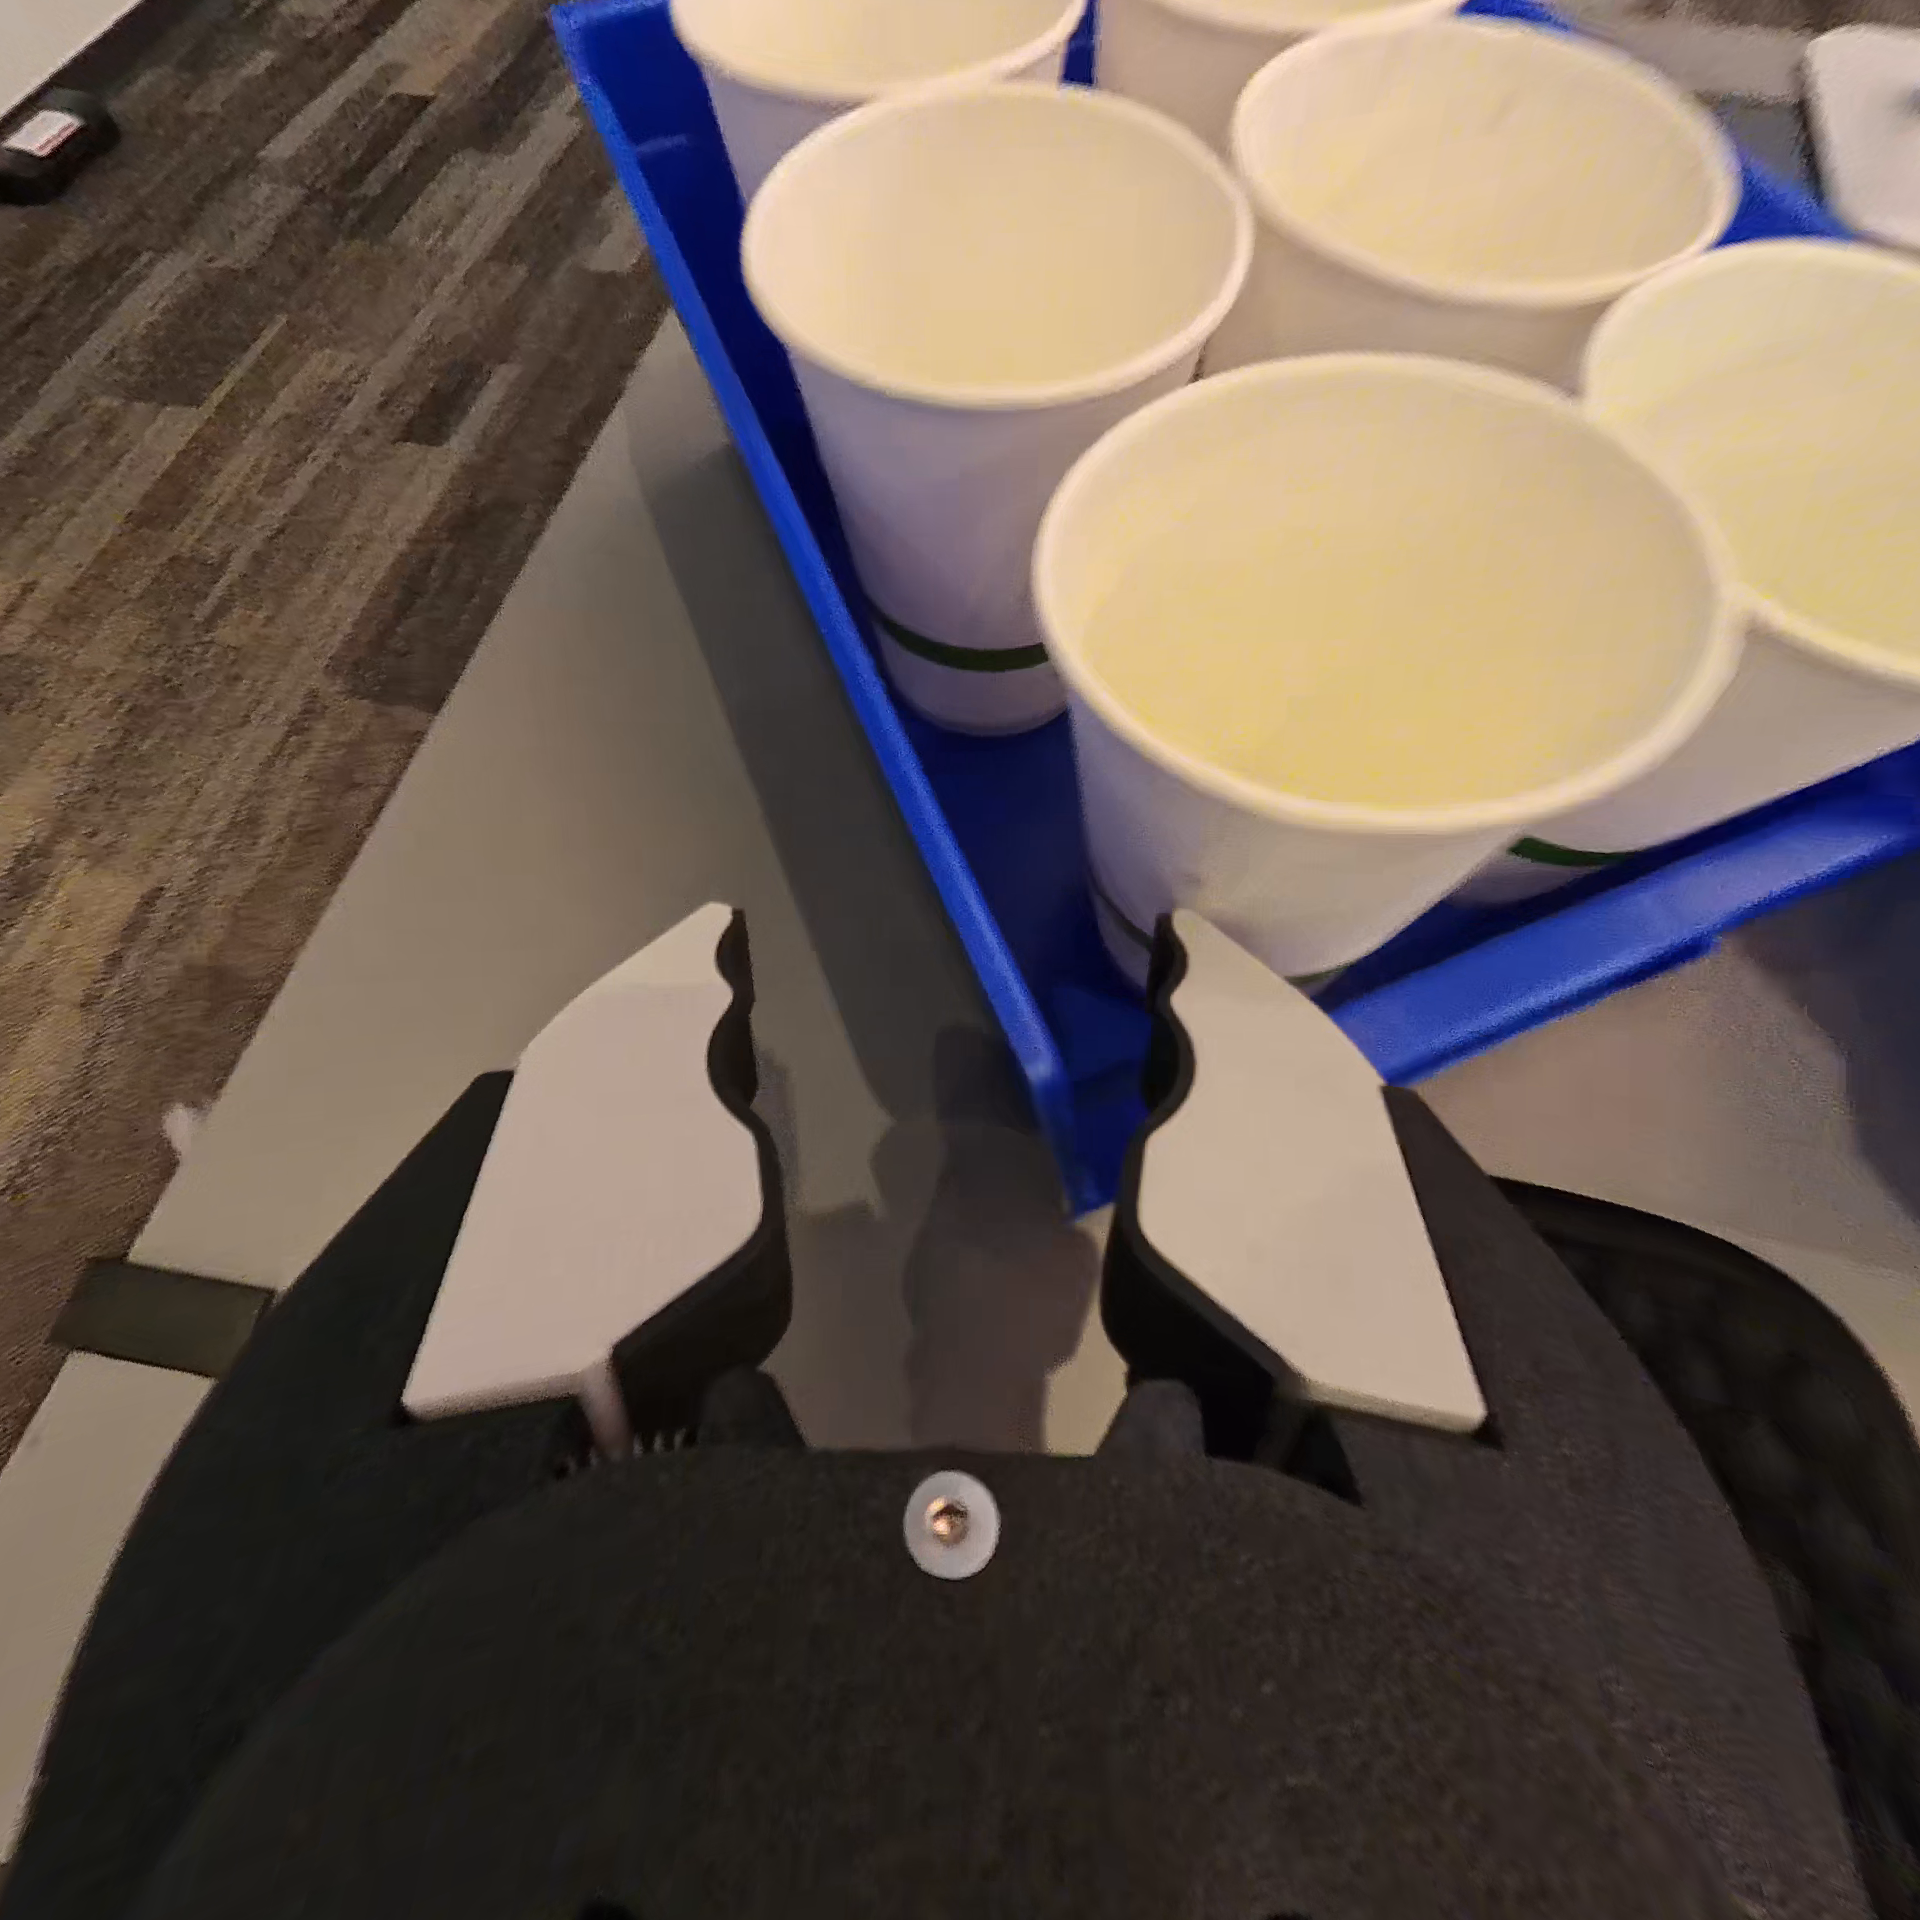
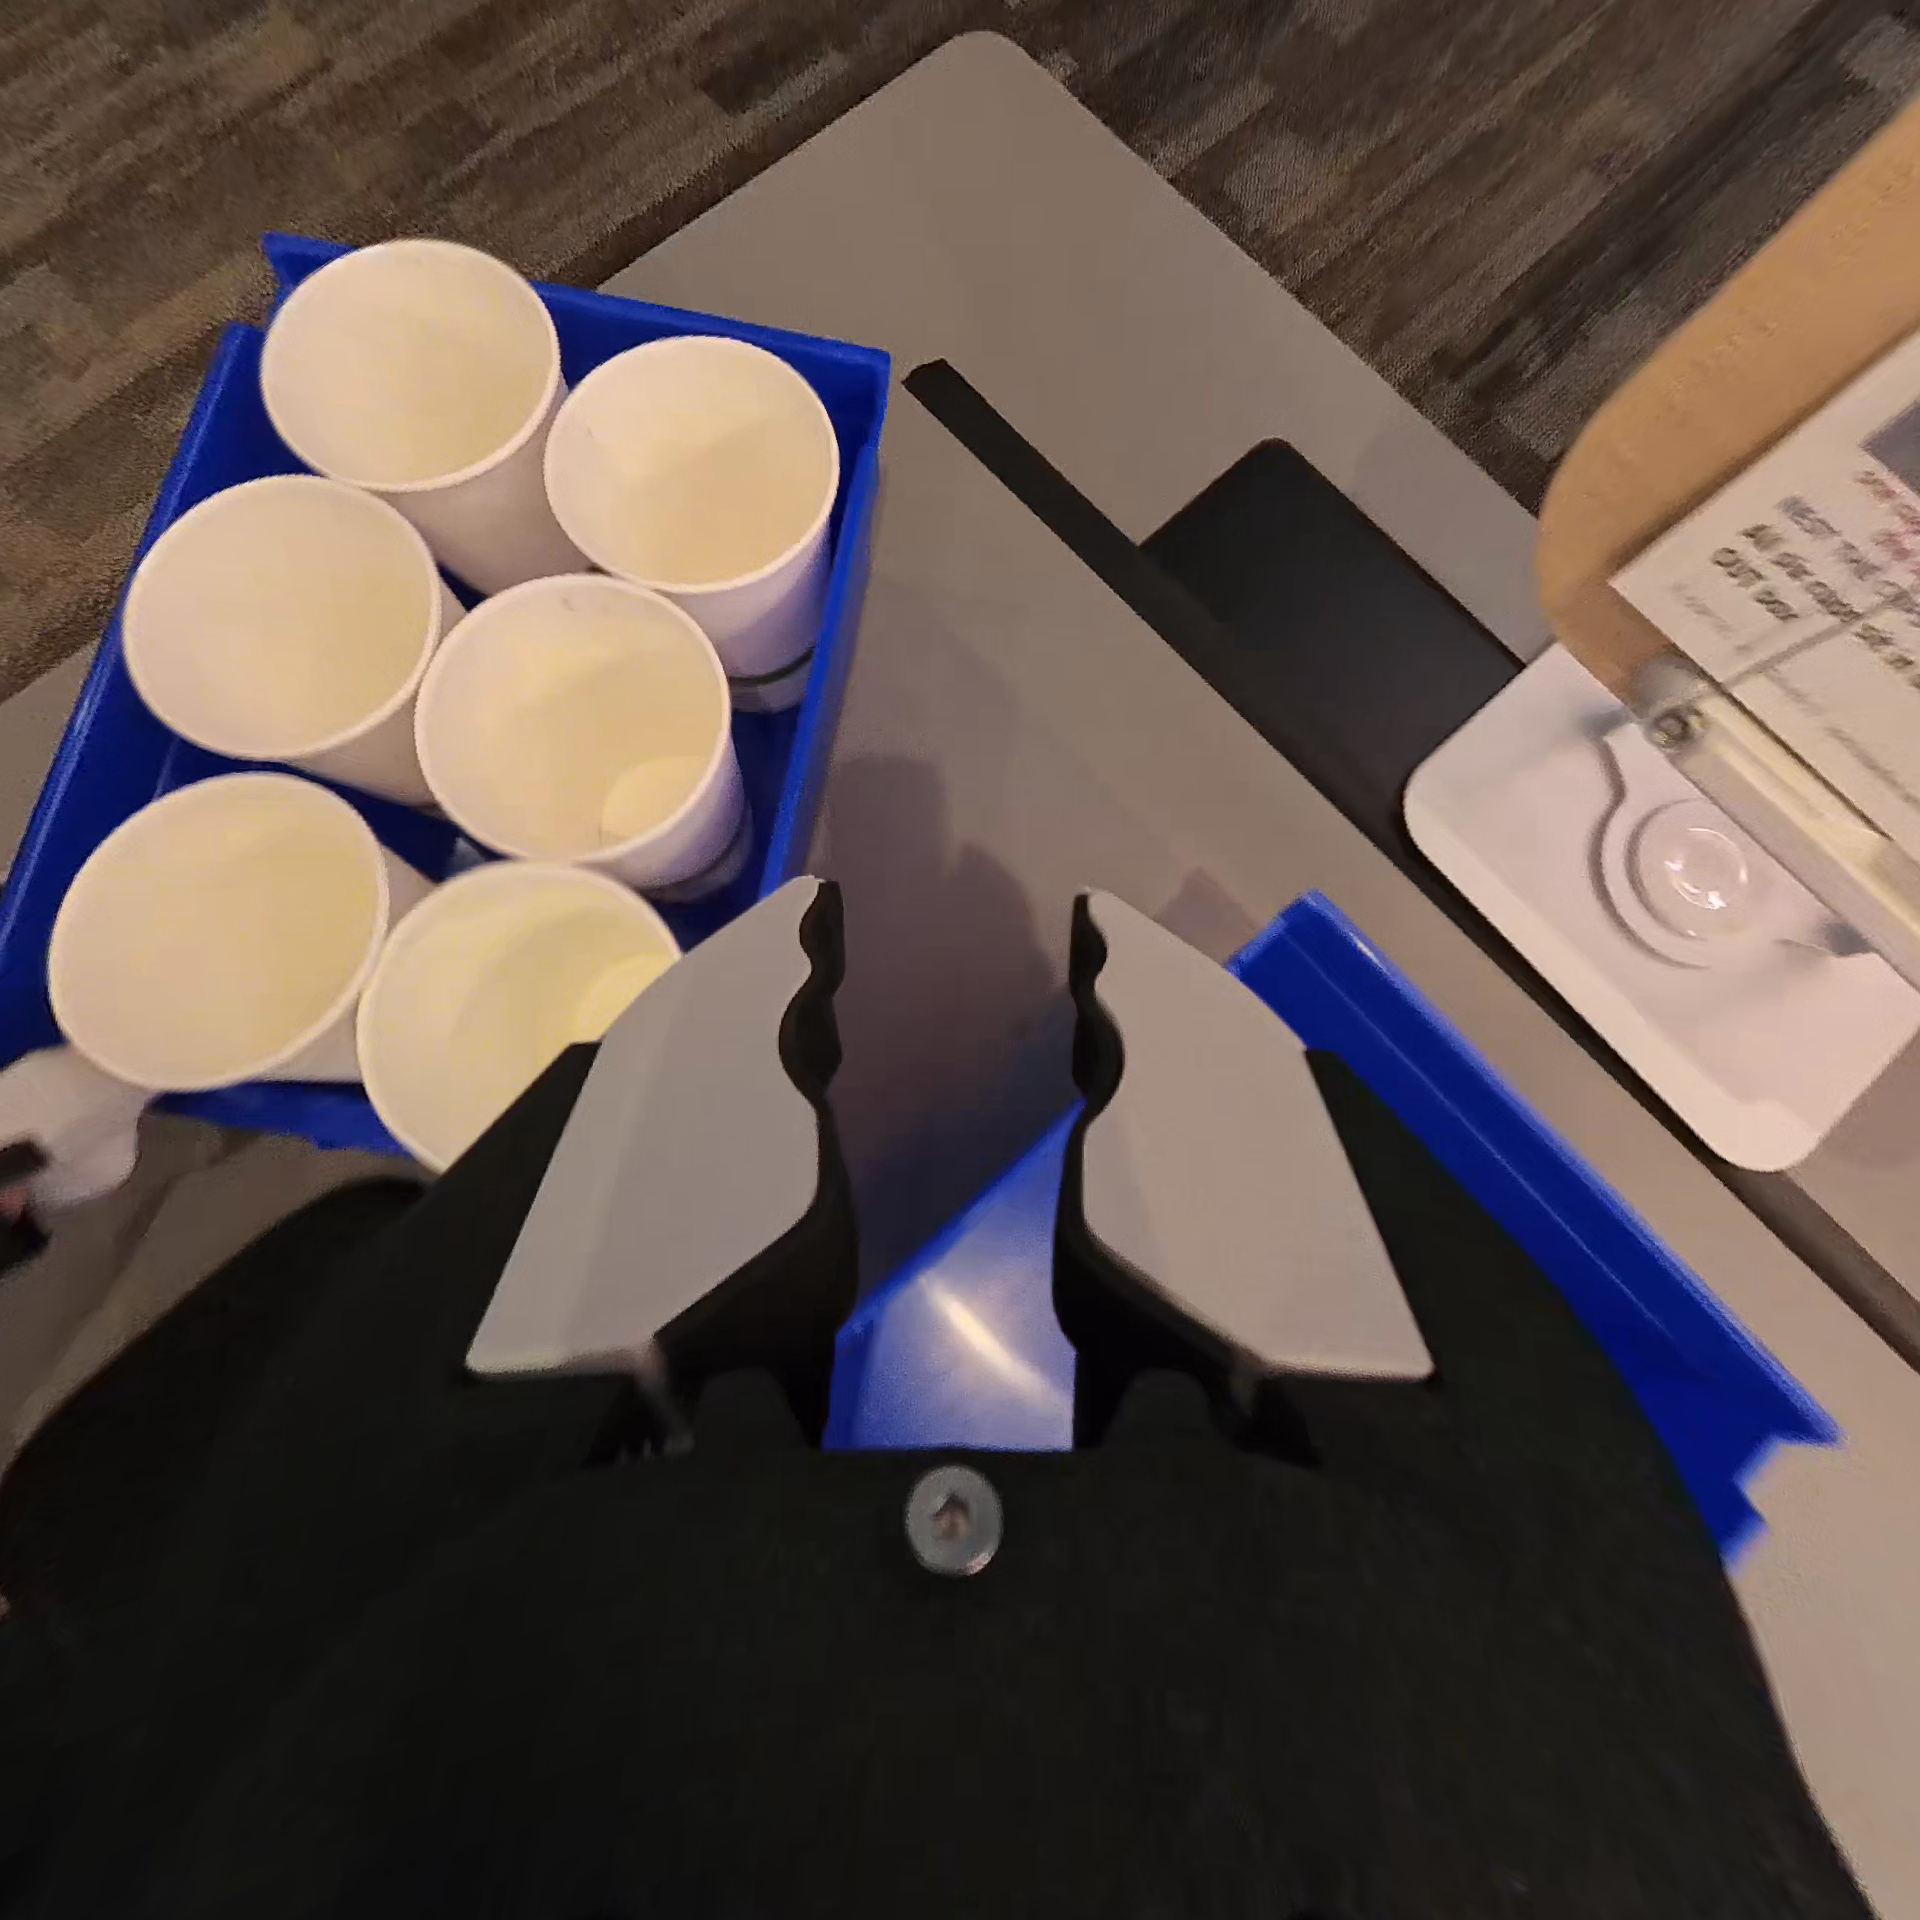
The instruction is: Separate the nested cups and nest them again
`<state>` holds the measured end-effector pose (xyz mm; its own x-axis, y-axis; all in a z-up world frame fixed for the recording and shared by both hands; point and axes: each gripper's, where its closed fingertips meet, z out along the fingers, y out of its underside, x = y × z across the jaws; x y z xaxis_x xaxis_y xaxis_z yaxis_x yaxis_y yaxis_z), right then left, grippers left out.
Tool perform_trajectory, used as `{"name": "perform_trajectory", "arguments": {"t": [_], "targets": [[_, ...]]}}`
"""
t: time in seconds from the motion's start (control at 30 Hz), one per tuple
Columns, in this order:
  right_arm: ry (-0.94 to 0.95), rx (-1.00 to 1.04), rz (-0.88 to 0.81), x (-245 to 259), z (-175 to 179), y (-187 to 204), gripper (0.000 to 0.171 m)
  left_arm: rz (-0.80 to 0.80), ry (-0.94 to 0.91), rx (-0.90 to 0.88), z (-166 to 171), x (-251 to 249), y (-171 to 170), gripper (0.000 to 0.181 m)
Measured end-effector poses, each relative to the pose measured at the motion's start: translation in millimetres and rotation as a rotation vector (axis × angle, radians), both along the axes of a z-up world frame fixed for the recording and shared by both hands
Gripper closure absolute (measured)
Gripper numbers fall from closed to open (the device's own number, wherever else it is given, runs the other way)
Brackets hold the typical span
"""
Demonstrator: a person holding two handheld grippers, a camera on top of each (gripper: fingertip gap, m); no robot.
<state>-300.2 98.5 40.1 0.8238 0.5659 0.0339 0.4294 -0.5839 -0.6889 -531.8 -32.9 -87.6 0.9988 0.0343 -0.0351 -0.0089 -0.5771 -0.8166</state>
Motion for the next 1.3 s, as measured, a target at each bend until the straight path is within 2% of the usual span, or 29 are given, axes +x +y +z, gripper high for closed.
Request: {"name": "perform_trajectory", "arguments": {"t": [0.1,0.17,0.23,0.27,0.43,0.63,0.8,0.87,0.93,1.1,1.3], "targets": [[0.019,-0.005,0.023,31,6,-18,0.129,0.004,0.006,0.007,-6,-7,6,0.115],[0.032,-0.002,0.030,51,6,-29,0.130,-0.002,-0.021,0.026,-4,-11,9,0.127],[0.031,0.003,0.032,71,4,-38,0.130,-0.041,-0.045,0.038,-2,-13,12,0.149],[0.024,-0.001,0.033,81,1,-42,0.130,-0.064,-0.052,0.040,-1,-15,13,0.167],[-0.044,-0.027,0.002,137,-19,-59,0.130,-0.208,-0.074,0.053,0,-29,28,0.168],[-0.030,-0.088,-0.117,199,-44,-69,0.129,-0.366,-0.051,0.025,0,-25,43,0.172],[-0.086,-0.124,-0.292,246,-68,-80,0.116,-0.414,-0.029,0.004,-1,-12,50,0.175],[-0.072,-0.156,-0.330,250,-77,-86,0.103,-0.421,-0.033,0.004,-1,-5,51,0.175],[-0.062,-0.190,-0.353,249,-87,-90,0.097,-0.424,-0.038,0.006,-1,1,51,0.175],[-0.013,-0.246,-0.372,231,-107,-89,0.097,-0.442,-0.052,0.016,-1,15,50,0.174],[-0.042,-0.344,-0.400,225,-134,-88,0.098,-0.460,-0.048,0.012,-1,23,49,0.174]]}}
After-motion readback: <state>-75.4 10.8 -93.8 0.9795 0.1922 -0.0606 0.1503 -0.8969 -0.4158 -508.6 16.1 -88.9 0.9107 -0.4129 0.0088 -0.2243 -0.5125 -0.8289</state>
